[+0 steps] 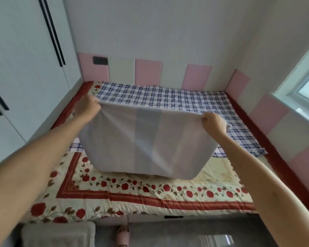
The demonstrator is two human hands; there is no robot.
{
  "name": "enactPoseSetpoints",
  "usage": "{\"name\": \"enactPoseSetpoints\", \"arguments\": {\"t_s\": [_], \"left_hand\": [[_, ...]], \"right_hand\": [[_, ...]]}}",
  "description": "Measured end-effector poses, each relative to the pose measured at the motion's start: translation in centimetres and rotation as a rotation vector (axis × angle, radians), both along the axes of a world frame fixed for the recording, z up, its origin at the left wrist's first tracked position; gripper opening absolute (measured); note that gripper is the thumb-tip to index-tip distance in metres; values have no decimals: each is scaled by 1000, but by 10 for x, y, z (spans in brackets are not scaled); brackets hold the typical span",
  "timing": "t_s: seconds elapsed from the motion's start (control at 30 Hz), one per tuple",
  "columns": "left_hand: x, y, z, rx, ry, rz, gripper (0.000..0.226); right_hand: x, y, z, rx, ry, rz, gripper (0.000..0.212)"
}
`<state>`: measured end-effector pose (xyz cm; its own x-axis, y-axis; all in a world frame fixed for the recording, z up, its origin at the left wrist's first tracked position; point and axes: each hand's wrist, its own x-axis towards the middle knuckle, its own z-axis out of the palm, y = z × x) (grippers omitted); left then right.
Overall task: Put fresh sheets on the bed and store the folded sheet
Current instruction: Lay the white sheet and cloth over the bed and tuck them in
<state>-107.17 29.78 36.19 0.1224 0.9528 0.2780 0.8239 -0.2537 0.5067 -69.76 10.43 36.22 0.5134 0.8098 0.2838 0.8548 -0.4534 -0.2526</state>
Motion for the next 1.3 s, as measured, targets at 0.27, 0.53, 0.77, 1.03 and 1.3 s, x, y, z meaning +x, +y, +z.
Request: {"name": "enactPoseSetpoints", "arguments": {"t_s": [0.27, 0.53, 0.77, 1.03, 1.3], "left_hand": [[16, -39, 123, 269, -173, 156, 28], [29, -56, 170, 374, -304, 205, 23], [41, -8, 152, 378, -382, 252, 20], [98, 127, 130, 129, -267, 243, 21], [145, 211, 204, 339, -281, 169, 23]], "right_hand": [[17, -13, 100, 409, -178, -29, 16], [28, -6, 144, 687, -75, -125, 32], [46, 43, 130, 692, -107, -99, 29], [81, 179, 108, 415, -61, -121, 18], [121, 247, 180, 662, -24, -205, 33]]}}
